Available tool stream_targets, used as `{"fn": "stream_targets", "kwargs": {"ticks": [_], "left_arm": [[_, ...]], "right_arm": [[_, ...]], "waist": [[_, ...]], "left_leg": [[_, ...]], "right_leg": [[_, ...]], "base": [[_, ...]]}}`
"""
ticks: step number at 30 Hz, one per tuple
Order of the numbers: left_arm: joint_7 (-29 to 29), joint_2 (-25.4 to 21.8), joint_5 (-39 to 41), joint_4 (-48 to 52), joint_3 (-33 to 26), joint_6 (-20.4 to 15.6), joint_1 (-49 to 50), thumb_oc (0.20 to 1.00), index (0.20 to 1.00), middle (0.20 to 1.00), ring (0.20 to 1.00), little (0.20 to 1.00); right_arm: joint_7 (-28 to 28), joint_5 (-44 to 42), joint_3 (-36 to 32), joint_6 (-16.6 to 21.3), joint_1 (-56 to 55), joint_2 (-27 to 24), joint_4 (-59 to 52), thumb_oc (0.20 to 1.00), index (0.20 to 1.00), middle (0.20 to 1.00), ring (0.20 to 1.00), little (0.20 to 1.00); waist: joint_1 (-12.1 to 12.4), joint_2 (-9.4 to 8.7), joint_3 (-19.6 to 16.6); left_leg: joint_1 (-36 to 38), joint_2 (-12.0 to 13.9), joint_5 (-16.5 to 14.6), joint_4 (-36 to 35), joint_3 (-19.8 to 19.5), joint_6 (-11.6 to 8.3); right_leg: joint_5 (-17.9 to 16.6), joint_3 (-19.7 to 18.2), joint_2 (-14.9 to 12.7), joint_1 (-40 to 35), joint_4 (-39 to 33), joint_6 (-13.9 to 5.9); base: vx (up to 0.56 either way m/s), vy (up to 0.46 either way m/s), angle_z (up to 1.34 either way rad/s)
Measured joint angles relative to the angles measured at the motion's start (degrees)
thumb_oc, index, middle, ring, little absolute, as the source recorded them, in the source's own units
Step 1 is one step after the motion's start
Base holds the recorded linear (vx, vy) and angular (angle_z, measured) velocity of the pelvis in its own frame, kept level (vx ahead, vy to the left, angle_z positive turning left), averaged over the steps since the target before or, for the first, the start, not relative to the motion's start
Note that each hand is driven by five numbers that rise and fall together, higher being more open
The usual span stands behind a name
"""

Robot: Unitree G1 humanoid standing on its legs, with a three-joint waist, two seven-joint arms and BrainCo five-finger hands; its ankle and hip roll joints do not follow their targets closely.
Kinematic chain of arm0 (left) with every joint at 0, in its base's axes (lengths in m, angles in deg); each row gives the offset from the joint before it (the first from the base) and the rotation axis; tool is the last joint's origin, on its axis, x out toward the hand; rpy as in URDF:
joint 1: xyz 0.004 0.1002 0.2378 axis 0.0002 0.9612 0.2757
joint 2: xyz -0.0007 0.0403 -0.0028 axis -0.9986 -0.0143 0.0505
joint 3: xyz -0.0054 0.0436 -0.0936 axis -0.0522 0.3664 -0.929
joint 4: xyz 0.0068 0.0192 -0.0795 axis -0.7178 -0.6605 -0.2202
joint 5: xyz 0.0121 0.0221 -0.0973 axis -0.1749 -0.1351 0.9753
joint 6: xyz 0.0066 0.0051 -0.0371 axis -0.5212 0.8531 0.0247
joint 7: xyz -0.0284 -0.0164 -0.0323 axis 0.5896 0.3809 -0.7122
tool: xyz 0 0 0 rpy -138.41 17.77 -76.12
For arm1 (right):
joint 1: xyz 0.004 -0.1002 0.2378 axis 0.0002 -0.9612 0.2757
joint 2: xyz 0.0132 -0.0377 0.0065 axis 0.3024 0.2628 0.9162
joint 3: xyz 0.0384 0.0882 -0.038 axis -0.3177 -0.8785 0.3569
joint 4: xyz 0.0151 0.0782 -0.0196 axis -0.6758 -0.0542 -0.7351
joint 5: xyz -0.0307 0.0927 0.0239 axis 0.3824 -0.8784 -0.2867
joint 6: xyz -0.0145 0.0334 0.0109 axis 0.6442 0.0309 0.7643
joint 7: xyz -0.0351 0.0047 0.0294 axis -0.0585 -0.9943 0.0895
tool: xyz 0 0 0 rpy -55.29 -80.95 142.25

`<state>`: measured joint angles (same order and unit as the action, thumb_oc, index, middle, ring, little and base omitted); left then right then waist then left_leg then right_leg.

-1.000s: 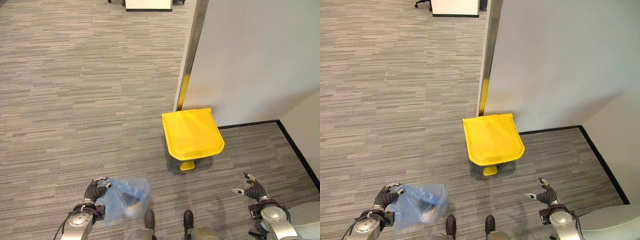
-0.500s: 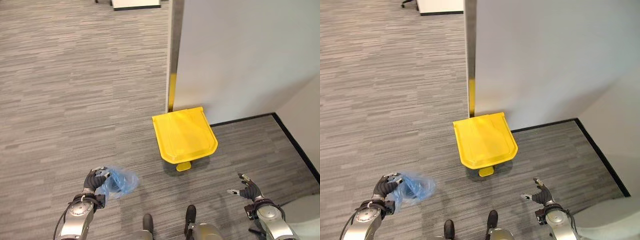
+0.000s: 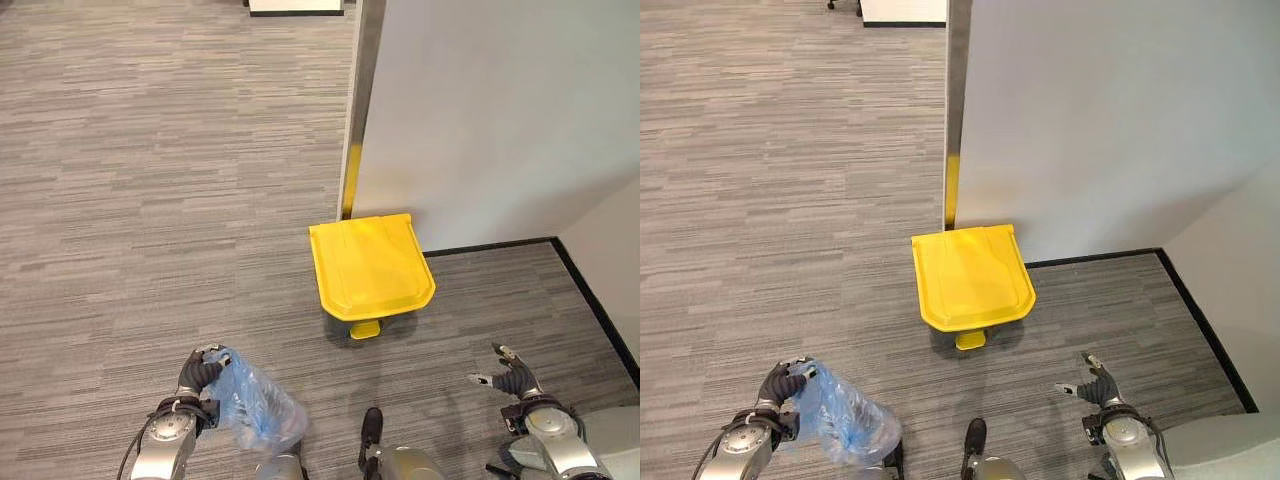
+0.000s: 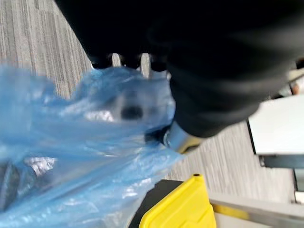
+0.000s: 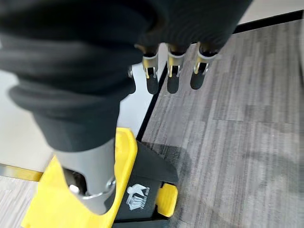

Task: Gather garbage on tea table into small bin, then transfer packed bag to large trash can.

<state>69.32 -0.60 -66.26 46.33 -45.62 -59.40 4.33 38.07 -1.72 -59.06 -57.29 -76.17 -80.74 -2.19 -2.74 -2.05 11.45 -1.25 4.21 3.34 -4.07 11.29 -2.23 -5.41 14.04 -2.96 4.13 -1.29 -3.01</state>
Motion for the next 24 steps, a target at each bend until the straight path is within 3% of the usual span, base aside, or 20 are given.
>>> {"fn": "stream_targets", "kwargs": {"ticks": [8, 11, 14, 16, 18, 19, 20, 21, 23, 24], "left_arm": [[-0.64, -0.08, -0.03, 1.45, -0.08, 0.02, 1.91, 0.2, 0.2, 0.2, 0.2, 0.2], [-0.55, -0.39, -0.03, 1.6, -0.18, 0.02, 1.73, 0.2, 0.2, 0.2, 0.2, 0.2], [0.13, -1.69, -0.02, 1.18, -0.33, 0.01, 0.83, 0.2, 0.2, 0.2, 0.2, 0.2], [0.16, -1.79, -0.01, 1.19, -0.3, 0.02, 0.43, 0.2, 0.2, 0.2, 0.2, 0.2], [0.36, -2.26, -0.06, -0.3, -0.18, 0.3, -1.49, 0.2, 0.2, 0.2, 0.2, 0.2], [0.65, -2.45, -0.06, -0.35, -0.26, 0.45, -2.26, 0.2, 0.2, 0.2, 0.2, 0.2], [0.75, -2.73, -0.07, -0.41, -0.27, 0.51, -2.73, 0.2, 0.2, 0.2, 0.2, 0.2], [0.71, -2.88, -0.06, -0.71, -0.26, 0.54, -3.27, 0.2, 0.2, 0.2, 0.2, 0.2], [0.85, -2.79, -0.04, -1.47, -0.25, 0.52, -4.6, 0.2, 0.2, 0.2, 0.2, 0.2], [0.86, -2.74, -0.04, -2.44, -0.17, 0.49, -5.47, 0.2, 0.2, 0.2, 0.2, 0.2]], "right_arm": [[0.2, 0.22, 1.59, 0.0, -0.42, -0.05, -1.69, 1.0, 1.0, 1.0, 1.0, 1.0], [0.27, 0.26, 2.08, 0.05, 0.23, -0.05, -2.45, 1.0, 1.0, 1.0, 1.0, 1.0], [0.27, 0.26, 2.07, 0.01, 1.19, -0.06, -2.22, 1.0, 1.0, 1.0, 1.0, 1.0], [0.29, 0.26, 1.82, -0.04, 1.89, -0.23, -2.29, 1.0, 1.0, 1.0, 1.0, 1.0], [0.16, 0.23, 1.94, 0.08, 1.92, -0.27, -2.42, 1.0, 1.0, 1.0, 1.0, 1.0], [0.2, 0.21, 2.08, -0.06, 1.63, 0.05, -2.35, 1.0, 1.0, 1.0, 1.0, 1.0], [0.27, 0.2, 2.16, -0.08, 1.47, 0.37, -2.37, 1.0, 1.0, 1.0, 1.0, 1.0], [0.24, 0.04, 2.09, -0.07, 1.14, 0.55, -2.33, 1.0, 1.0, 1.0, 1.0, 1.0], [0.08, -0.01, 1.95, -0.06, 0.82, 0.64, -2.31, 1.0, 1.0, 1.0, 1.0, 1.0], [0.06, -0.03, 1.89, -0.08, 0.41, 1.0, -2.18, 1.0, 1.0, 1.0, 1.0, 1.0]], "waist": [[0.05, -0.7, -0.64], [0.34, -1.06, -0.71], [1.38, -2.54, -0.01], [1.93, -2.26, 1.2], [1.08, -2.05, 3.01], [1.03, -2.6, 3.7], [0.81, -2.86, 4.26], [-0.45, -2.72, 4.72], [-1.39, -3.21, 5.38], [-1.76, -3.38, 5.79]], "left_leg": [[2.32, -1.35, -0.24, -0.45, 2.04, 1.38], [2.31, -1.62, -0.5, -0.43, 3.02, 1.73], [0.29, -2.55, -2.94, 2.11, 2.89, 2.48], [0.27, -3.42, -3.85, 3.06, -1.48, 4.44], [0.69, -4.73, -5.49, 4.81, -2.88, 6.09], [0.71, -5.38, -5.57, 5.28, -3.16, 6.71], [0.7, -5.85, -5.82, 5.7, -3.61, 7.06], [0.31, -6.52, -6.2, 6.04, -5.02, 7.63], [0.18, -7.36, -6.82, 7.73, -7.01, 8.38], [0.11, -8.47, -8.44, 9.07, -8.47, 8.37]], "right_leg": [[-1.52, -2.1, -0.38, -1.89, -2.9, -0.75], [-2.39, -3.34, -0.45, -1.52, -3.05, -0.21], [-2.65, -4.99, -1.34, 0.68, -0.51, -0.65], [-0.93, -5.63, -2.1, 4.11, 6.35, -2.75], [3.83, -6.04, -4.96, 12.66, 24.4, -7.4], [6.22, -5.99, -6.06, 16.12, 28.67, -7.19], [6.89, -5.06, -6.63, 17.63, 26.2, -7.17], [6.1, -2.11, -6.8, 18.49, 16.27, -8.39], [5.21, -1.18, -6.48, 19.07, 7.01, -9.36], [4.52, -0.93, -6.73, 20.26, 3.0, -8.8]], "base": [[0.05, 0.034, -0.14], [0.01, 0.095, -0.23], [0.06, 0.204, -0.25], [0.06, 0.103, -0.21], [0.23, 0.043, 0.0], [0.28, 0.001, 0.24], [0.41, 0.016, 0.49], [0.31, 0.012, 0.6], [0.36, -0.029, 0.68], [0.52, -0.101, 0.79]]}}
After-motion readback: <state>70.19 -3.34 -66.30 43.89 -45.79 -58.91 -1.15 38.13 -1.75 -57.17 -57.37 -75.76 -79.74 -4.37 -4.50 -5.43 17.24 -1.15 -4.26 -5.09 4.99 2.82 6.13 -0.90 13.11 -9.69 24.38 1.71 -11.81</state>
